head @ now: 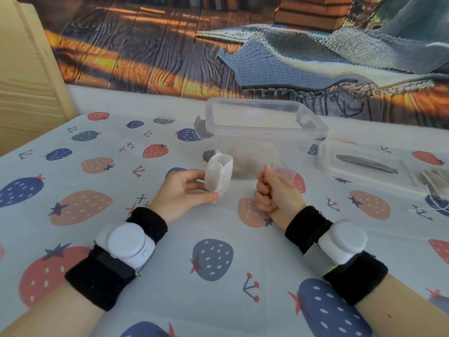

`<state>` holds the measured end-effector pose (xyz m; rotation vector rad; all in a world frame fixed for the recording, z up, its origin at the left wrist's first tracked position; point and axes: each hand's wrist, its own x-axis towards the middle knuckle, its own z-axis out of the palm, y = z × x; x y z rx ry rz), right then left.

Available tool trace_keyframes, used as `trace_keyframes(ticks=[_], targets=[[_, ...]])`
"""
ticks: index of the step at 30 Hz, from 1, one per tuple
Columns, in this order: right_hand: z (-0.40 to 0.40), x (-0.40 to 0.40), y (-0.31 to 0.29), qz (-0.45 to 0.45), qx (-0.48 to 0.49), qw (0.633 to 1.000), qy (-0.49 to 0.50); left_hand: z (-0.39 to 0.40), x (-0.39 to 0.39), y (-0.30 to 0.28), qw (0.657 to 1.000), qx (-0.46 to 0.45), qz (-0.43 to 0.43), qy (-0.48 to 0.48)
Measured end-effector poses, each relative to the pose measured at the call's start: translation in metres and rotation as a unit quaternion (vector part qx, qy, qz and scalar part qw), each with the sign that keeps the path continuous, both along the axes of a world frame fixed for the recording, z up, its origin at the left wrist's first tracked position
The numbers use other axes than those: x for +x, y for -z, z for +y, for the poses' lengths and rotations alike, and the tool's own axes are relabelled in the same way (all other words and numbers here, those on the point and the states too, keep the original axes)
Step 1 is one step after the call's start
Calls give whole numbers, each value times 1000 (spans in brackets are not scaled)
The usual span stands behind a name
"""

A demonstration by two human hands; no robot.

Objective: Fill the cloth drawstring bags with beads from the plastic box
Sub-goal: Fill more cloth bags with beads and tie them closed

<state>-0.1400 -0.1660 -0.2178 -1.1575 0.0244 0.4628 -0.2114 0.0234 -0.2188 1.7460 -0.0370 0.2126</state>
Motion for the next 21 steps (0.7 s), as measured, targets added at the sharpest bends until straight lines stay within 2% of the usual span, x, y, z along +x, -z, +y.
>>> trace_keyframes(ticks=[3,6,8,11,13,16,21], targets=[[3,-9,2,-102,-29,994,-10,-1,0,3,1000,11,-6,3],[6,-14,0,-173,-70,982,25,1,0,5,1000,24,-11,11],[5,-15,-1,-157,-72,984,46,1,1,7,999,33,-14,15],[4,-16,-5,-46,-5,998,34,1,2,9,999,41,-19,16],[5,-16,-7,-54,12,998,28,1,2,10,999,42,-20,16],[7,-22,-4,-171,-27,984,41,2,2,11,998,52,-21,20],[10,-33,-4,-375,-60,924,49,3,3,12,997,70,-16,24]])
